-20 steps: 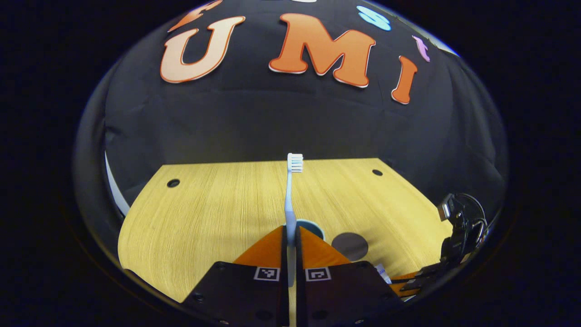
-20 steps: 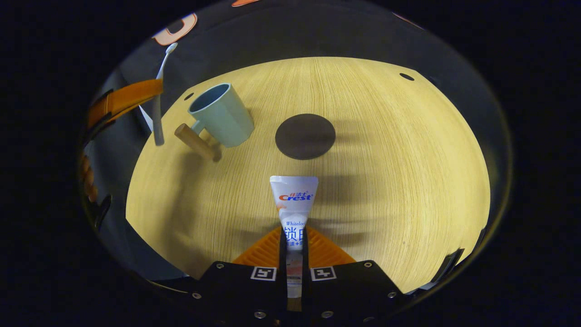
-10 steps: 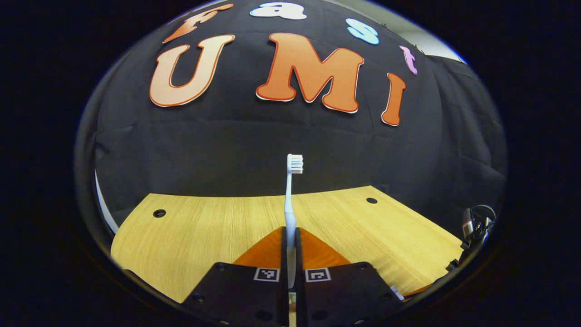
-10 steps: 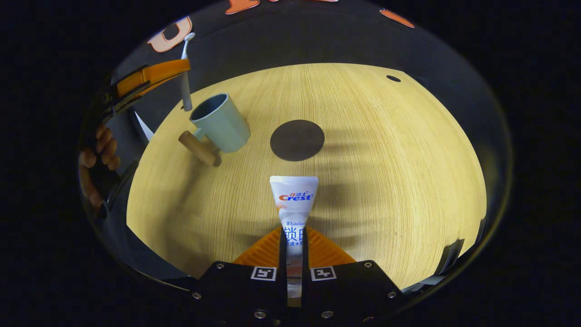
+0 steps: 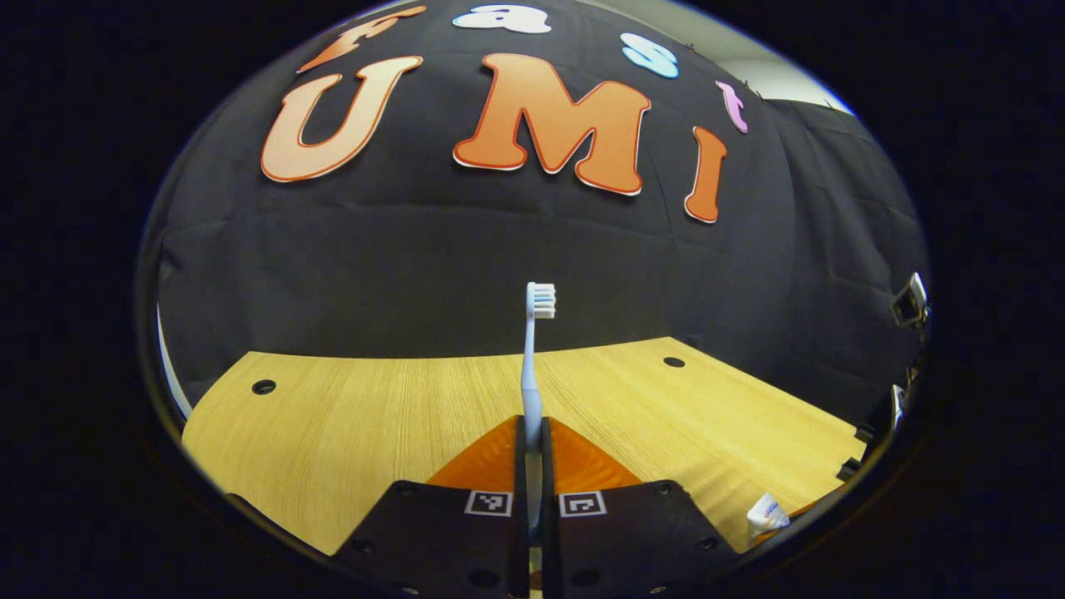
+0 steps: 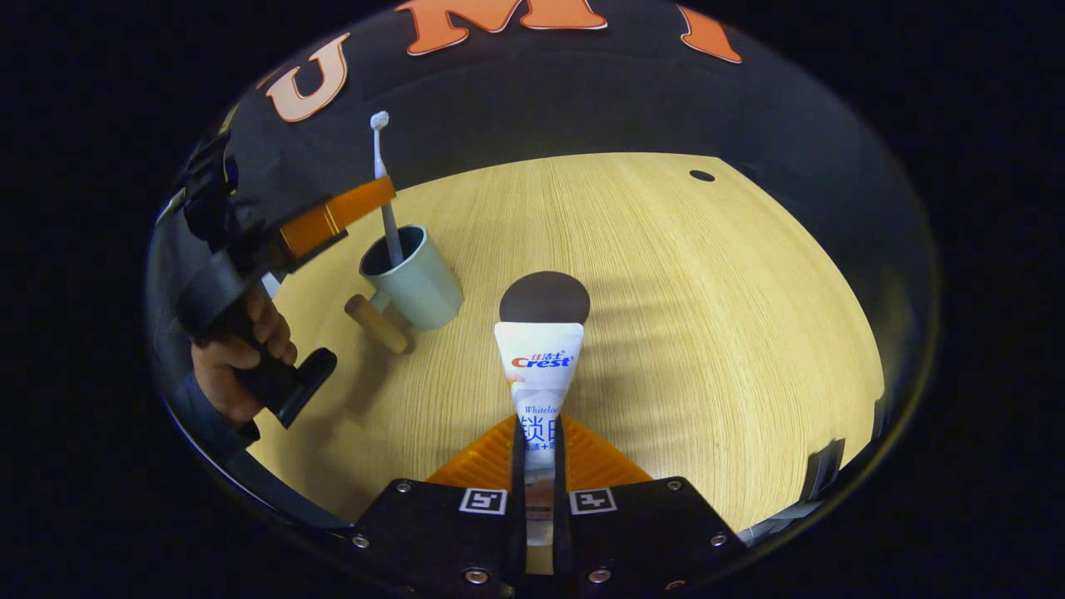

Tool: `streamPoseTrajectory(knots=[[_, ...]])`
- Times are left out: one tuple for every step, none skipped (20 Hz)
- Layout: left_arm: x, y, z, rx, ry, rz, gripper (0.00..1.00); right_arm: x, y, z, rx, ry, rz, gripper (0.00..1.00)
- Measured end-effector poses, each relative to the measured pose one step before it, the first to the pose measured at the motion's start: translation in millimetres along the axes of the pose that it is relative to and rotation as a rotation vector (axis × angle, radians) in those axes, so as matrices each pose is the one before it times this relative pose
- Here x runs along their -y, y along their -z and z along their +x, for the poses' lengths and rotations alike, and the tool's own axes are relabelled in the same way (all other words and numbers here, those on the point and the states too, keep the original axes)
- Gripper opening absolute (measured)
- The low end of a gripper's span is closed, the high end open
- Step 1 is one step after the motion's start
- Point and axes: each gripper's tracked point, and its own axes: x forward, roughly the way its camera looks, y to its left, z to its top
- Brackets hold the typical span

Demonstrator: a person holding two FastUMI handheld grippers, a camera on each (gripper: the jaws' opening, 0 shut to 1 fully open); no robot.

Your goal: Put the toothbrush and toothpaste on the desktop into the cup, then pick up the cup and place it on the coaster on the desktop.

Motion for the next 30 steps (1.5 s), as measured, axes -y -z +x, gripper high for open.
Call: streamPoseTrajectory(knots=[[1.28, 0.94, 0.67, 0.00171, 0.00522, 0.00615, 0.06, 0.49, -0.65, -1.09, 0.00387, 0.00548, 0.00108, 0.13], [1.80, 2.37, 0.57, -0.00426, 0.00679, 0.00693, 0.06, 0.05, -0.87, -0.39, 0.00045, 0.00641, 0.00148, 0.13], [2.42, 3.79, 0.36, -0.00896, 0.01022, 0.00613, 0.06, -0.13, -1.79, -1.20, 0.00077, 0.00356, 0.00365, 0.13], [2.13, 5.48, -0.49, -0.01708, 0.00601, 0.00513, 0.07, -0.03, -2.12, -1.34, 0.00256, 0.00415, 0.00497, 0.13], [-0.06, 5.48, -1.14, -0.01890, 0.00156, 0.00027, 0.08, 1.01, -1.31, -1.14, 0.00175, 0.00240, 0.00468, 0.13], [-0.87, 7.29, 0.80, -0.02011, -0.00576, 0.00083, 0.14, 1.45, 0.13, -1.08, 0.00394, 0.00352, 0.00324, 0.13], [-2.90, 4.80, -1.98, -0.01747, -0.01067, -0.00012, 0.23, 1.71, -0.74, -1.00, 0.00264, 0.00411, 0.00221, 0.13], [-3.64, 0.23, -1.62, -0.00417, -0.01371, 0.00080, 0.42, 1.07, -1.63, 0.21, 0.00440, 0.00386, 0.00191, 0.13], [-2.88, 0.10, -3.82, -0.00087, -0.00421, -0.00364, 0.50, 1.55, -1.91, 2.17, 0.00256, 0.00208, 0.00236, 0.13], [-2.73, 1.32, -2.96, -0.00246, -0.00980, 0.00225, 0.46, 1.74, -1.35, 0.74, 0.00264, 0.00217, 0.00273, 0.13], [-1.30, -1.86, -4.22, 0.00125, -0.00107, 0.00302, 0.51, 1.03, -3.22, 1.23, 0.00375, 0.00034, 0.00196, 0.13], [-0.90, 0.08, -1.95, 0.00014, 0.00040, 0.00293, 0.46, 0.96, -2.39, 0.73, 0.00261, 0.00190, 0.00012, 0.13], [0.41, -1.31, -4.25, -0.00161, 0.00341, 0.00532, 0.50, 1.61, -1.95, 0.92, 0.00375, 0.00019, -0.00170, 0.13], [-0.31, 0.82, -1.92, 0.00037, 0.00170, 0.00305, 0.47, 0.46, -1.73, 0.08, 0.00312, 0.00030, -0.00218, 0.13], [1.13, -1.87, -3.50, -0.00063, 0.00595, 0.00160, 0.47, -0.22, -2.10, 1.26, 0.00356, -0.00092, -0.00084, 0.13], [-0.10, 0.30, -2.52, -0.00191, -0.00217, 0.00409, 0.56, -1.32, -2.01, 0.97, 0.00400, -0.00200, 0.00033, 0.13], [-0.24, -0.97, -3.96, 0.00107, 0.00070, -0.00124, 0.58, -1.47, -2.43, 0.96, 0.00404, -0.00299, -0.00013, 0.13], [-0.34, 0.21, -2.37, -0.00136, -0.00385, 0.00094, 0.63, -2.01, -4.36, -1.43, 0.00709, -0.00552, -0.00207, 0.13], [-0.91, -0.99, -3.31, -0.00024, -0.00228, 0.00073, 0.67, -1.91, -4.14, -0.99, 0.00770, -0.00252, -0.00377, 0.13], [-0.57, -0.69, -2.95, 0.00066, -0.00159, 0.00227, 0.72, -3.41, -5.53, -2.75, 0.01080, -0.00534, -0.00509, 0.13], [-1.73, -1.68, -3.31, 0.00125, -0.00188, 0.00458, 0.75, -1.91, -5.22, -0.81, 0.00978, -0.00364, -0.00577, 0.13], [-0.93, -1.17, -3.11, 0.00237, -0.00069, 0.00674, 0.81, -2.20, -4.79, 0.24, 0.01130, -0.00531, -0.00608, 0.13], [-1.34, -2.76, -2.89, 0.00336, 0.00011, 0.00532, 0.82, -1.35, -5.60, 0.28, 0.01137, -0.00450, -0.00671, 0.13], [-0.43, -2.03, -4.42, 0.00228, 0.00005, 0.00283, 0.87, -2.45, -5.97, -0.56, 0.01529, -0.00618, -0.00697, 0.13], [-1.54, -1.94, -4.64, 0.00338, -0.00147, -0.00021, 0.88, -1.61, -7.01, -0.28, 0.01270, -0.00556, -0.00779, 0.13], [-1.97, -1.02, -6.02, 0.00200, -0.00216, -0.00094, 0.90, -2.59, -5.69, 0.66, 0.01454, -0.00695, -0.00838, 0.13], [-2.61, -2.43, -5.22, 0.00077, -0.00532, -0.00232, 0.90, -2.05, -7.25, 1.81, 0.01300, -0.00552, -0.00778, 0.13], [-1.17, -1.73, -3.52, 0.00057, -0.00225, -0.00369, 0.90, -4.08, -6.25, 0.98, 0.01511, -0.00865, -0.00710, 0.13], [-1.49, -2.28, -5.38, 0.00169, -0.00437, -0.00221, 0.91, -3.11, -7.10, 0.75, 0.01466, -0.00890, -0.00573, 0.13], [-1.31, -0.67, -5.31, -0.00042, -0.00149, -0.00192, 0.91, -2.58, -6.15, 0.25, 0.01526, -0.01244, -0.00516, 0.13]])
